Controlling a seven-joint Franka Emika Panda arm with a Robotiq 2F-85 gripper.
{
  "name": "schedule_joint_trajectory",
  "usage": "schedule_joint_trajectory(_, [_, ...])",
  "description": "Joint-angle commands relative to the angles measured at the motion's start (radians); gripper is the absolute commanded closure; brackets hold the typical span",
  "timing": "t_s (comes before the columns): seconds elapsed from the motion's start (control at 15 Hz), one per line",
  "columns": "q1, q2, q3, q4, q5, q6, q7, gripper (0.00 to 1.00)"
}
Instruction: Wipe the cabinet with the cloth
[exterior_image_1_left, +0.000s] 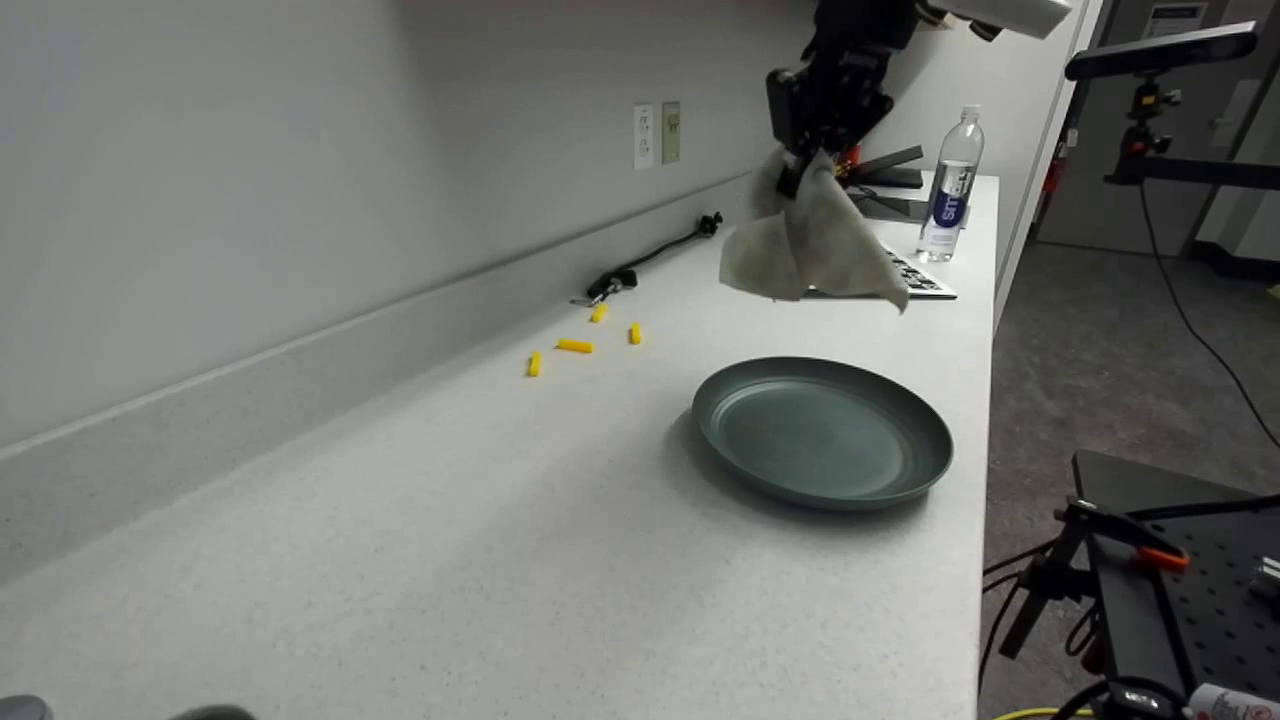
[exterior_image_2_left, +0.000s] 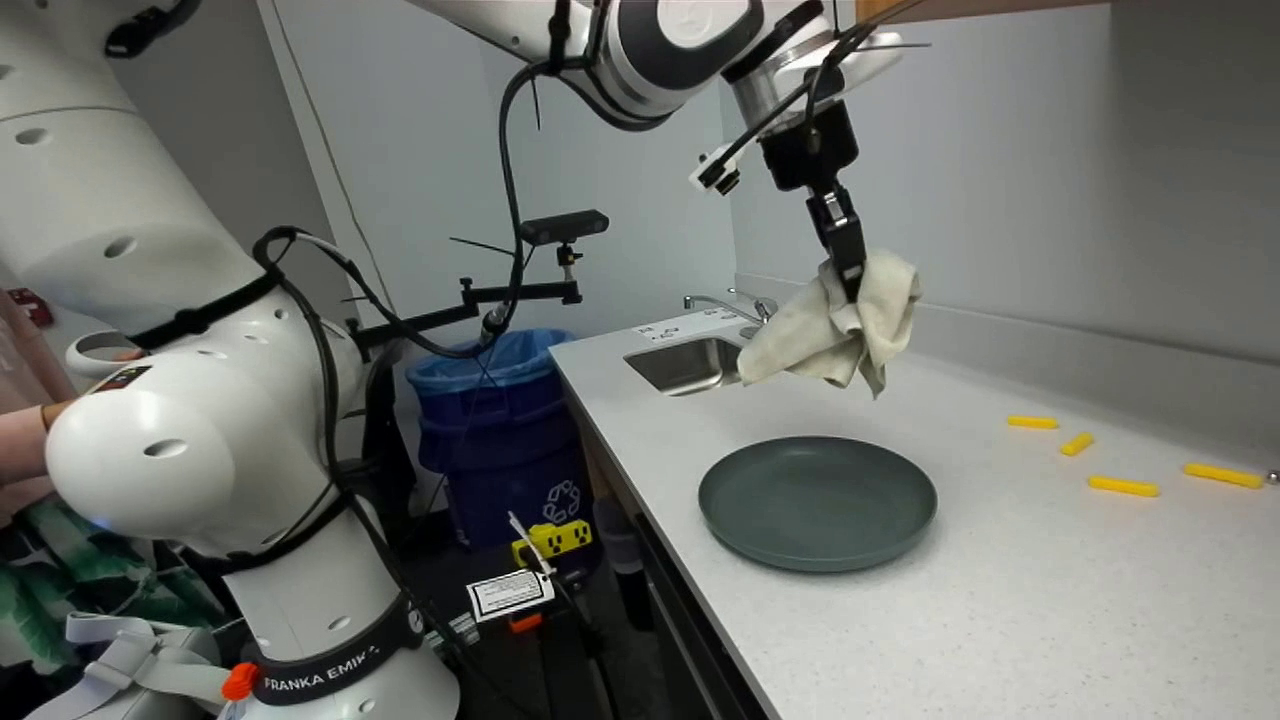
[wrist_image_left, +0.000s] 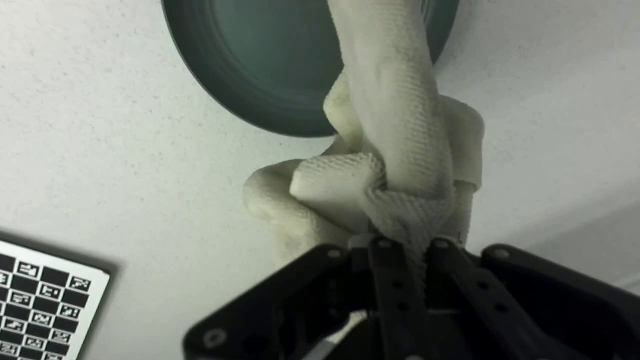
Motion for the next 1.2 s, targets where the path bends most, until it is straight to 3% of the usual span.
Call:
schedule_joint_trajectory(0.0, [0.043,0.065,-0.051,0.063,0.03,-0.108,-0.049,0.98])
schedule_joint_trajectory(0.27, [0.066,0.095,-0.055,0.064,0.015,-0.186,-0.048,0.98])
schedule_joint_trajectory(1.13, [0.239,0.143,0.045,0.14,-0.01,-0.158,-0.115,0.98])
